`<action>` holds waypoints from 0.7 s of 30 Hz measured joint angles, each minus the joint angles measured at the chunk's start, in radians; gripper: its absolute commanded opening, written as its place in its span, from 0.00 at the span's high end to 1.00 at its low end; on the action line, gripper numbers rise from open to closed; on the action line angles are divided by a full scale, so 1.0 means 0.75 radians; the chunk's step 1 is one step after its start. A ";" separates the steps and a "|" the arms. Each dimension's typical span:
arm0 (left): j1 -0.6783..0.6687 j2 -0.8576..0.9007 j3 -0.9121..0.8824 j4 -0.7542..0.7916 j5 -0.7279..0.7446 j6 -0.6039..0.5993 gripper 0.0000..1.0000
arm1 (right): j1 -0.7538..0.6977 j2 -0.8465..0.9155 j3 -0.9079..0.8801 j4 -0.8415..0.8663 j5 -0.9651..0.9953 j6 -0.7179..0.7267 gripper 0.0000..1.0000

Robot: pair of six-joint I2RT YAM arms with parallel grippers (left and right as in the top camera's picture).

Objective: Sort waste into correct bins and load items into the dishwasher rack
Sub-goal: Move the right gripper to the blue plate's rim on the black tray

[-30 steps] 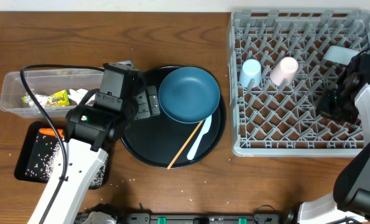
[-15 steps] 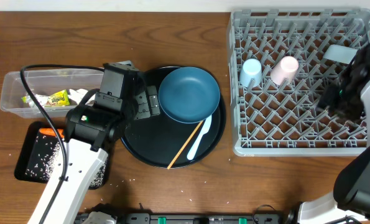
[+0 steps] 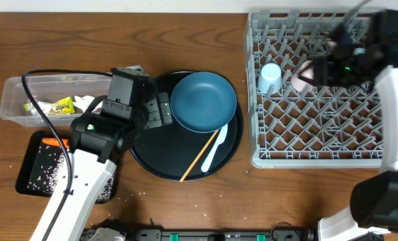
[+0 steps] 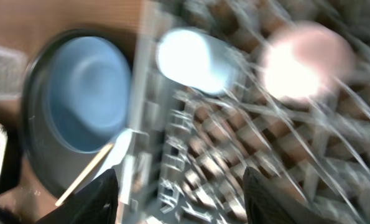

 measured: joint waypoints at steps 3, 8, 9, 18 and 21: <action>0.000 0.000 0.000 0.005 0.000 0.000 0.02 | 0.131 0.001 0.000 0.100 -0.037 -0.024 0.46; 0.000 0.000 0.000 0.104 -0.007 0.005 0.02 | 0.363 0.001 0.000 0.263 0.001 -0.025 0.48; 0.000 0.000 0.000 0.114 -0.022 0.010 0.02 | 0.402 0.001 0.000 0.284 0.027 -0.017 0.48; 0.008 0.000 0.000 0.063 -0.425 0.003 0.02 | 0.594 0.066 0.000 0.460 0.183 0.048 0.54; 0.053 0.000 0.000 0.021 -0.498 -0.023 0.02 | 0.601 0.119 0.000 0.504 0.194 0.080 0.55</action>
